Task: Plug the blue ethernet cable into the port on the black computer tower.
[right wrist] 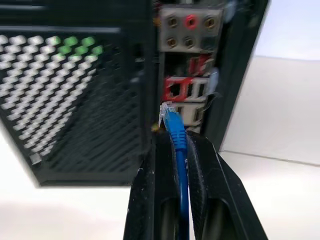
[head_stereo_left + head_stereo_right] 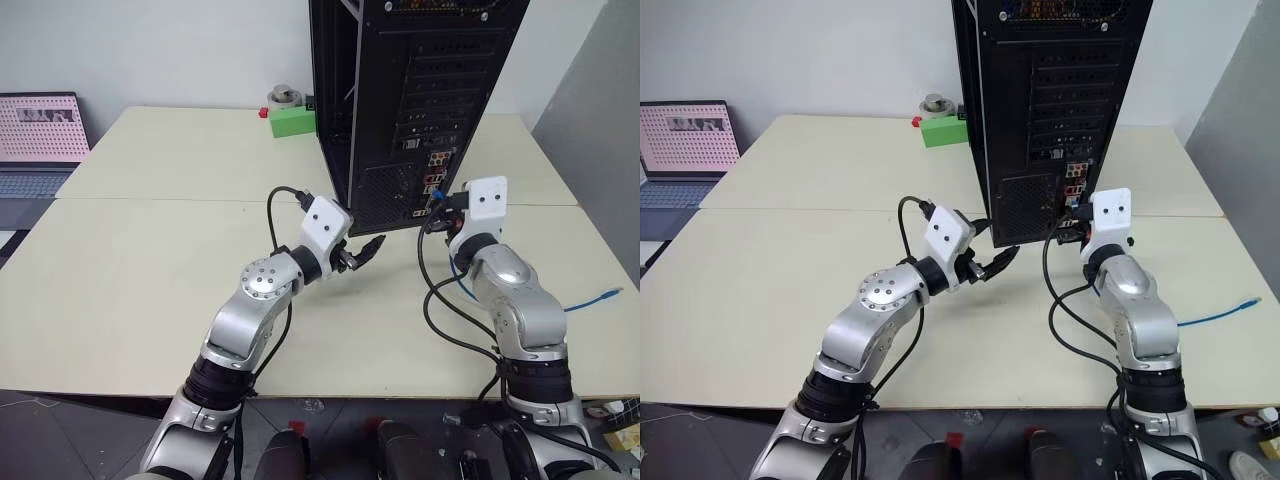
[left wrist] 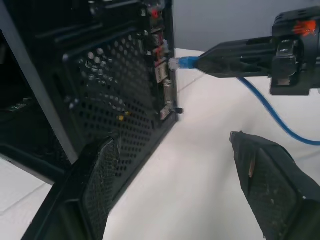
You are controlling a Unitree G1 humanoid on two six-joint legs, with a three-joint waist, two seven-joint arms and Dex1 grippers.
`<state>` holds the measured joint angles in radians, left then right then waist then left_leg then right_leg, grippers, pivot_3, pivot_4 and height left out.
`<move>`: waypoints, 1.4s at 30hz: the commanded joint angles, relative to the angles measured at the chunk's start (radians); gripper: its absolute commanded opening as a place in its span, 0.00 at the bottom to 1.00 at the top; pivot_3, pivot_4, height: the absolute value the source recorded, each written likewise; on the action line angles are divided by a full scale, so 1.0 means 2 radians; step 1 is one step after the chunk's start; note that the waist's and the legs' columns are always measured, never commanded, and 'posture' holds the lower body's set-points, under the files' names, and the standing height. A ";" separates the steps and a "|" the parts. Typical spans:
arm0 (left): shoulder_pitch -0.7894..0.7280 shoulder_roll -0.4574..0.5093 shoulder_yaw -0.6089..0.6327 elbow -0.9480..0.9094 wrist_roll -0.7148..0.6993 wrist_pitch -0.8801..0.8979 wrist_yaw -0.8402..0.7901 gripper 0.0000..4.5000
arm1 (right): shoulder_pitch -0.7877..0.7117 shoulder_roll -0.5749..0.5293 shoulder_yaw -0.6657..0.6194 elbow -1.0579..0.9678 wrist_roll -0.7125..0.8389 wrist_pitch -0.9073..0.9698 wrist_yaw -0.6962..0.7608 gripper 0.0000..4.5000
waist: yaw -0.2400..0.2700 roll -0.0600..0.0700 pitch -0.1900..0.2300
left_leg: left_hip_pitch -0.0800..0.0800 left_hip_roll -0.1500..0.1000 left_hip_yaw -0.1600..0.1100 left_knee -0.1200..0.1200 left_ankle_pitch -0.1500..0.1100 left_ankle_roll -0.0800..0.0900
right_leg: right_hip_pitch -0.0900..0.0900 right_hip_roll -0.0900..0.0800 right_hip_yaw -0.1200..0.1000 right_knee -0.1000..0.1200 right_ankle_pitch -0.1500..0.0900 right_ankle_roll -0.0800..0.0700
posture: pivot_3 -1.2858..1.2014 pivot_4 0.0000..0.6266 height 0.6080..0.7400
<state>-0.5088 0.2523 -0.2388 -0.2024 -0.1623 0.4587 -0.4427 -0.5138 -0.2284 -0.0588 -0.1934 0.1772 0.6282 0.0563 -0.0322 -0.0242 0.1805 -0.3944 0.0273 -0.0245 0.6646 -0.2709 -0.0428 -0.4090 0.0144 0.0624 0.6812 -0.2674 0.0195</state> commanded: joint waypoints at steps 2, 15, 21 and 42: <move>-0.014 -0.014 -0.002 -0.009 0.018 -0.015 0.010 0.81 | -0.032 0.005 -0.015 0.014 -0.004 -0.023 -0.006 0.00 | 0.000 0.000 0.000 | 0.000 0.000 0.000 0.000 0.000 0.000 | 0.000 0.000 0.000 0.000 0.000 0.000 | 0.52 0.24 1.00; -0.016 -0.023 -0.001 -0.008 0.030 -0.013 0.010 0.81 | -0.059 0.008 -0.021 0.053 0.000 -0.022 0.001 0.00 | -0.001 0.000 0.000 | 0.000 0.000 0.001 0.000 0.000 0.000 | 0.000 0.000 0.001 0.000 0.000 0.000 | 0.52 0.24 1.00; -0.015 -0.023 0.000 -0.009 0.032 -0.011 0.009 0.81 | -0.059 0.011 -0.018 0.054 -0.001 -0.022 0.001 0.00 | -0.001 0.000 0.000 | 0.000 0.000 0.001 0.000 0.000 0.000 | 0.000 0.000 0.001 0.000 0.000 0.000 | 0.52 0.24 1.00; -0.012 -0.027 0.001 -0.007 0.037 -0.010 0.011 0.81 | -0.074 0.026 -0.011 0.084 -0.024 -0.030 -0.009 0.00 | -0.008 0.000 0.000 | 0.001 0.000 0.001 0.000 0.000 0.000 | 0.000 0.001 0.002 0.000 0.000 0.000 | 0.52 0.24 1.00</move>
<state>-0.5293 0.2031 -0.2454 -0.1897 -0.0936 0.4494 -0.4245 -0.6307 -0.1787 -0.0769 -0.0185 0.1384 0.5843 0.0466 -0.0476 -0.0241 0.1805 -0.3922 0.0273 -0.0232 0.6644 -0.2709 -0.0427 -0.4095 0.0157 0.0669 0.6820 -0.2670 0.0201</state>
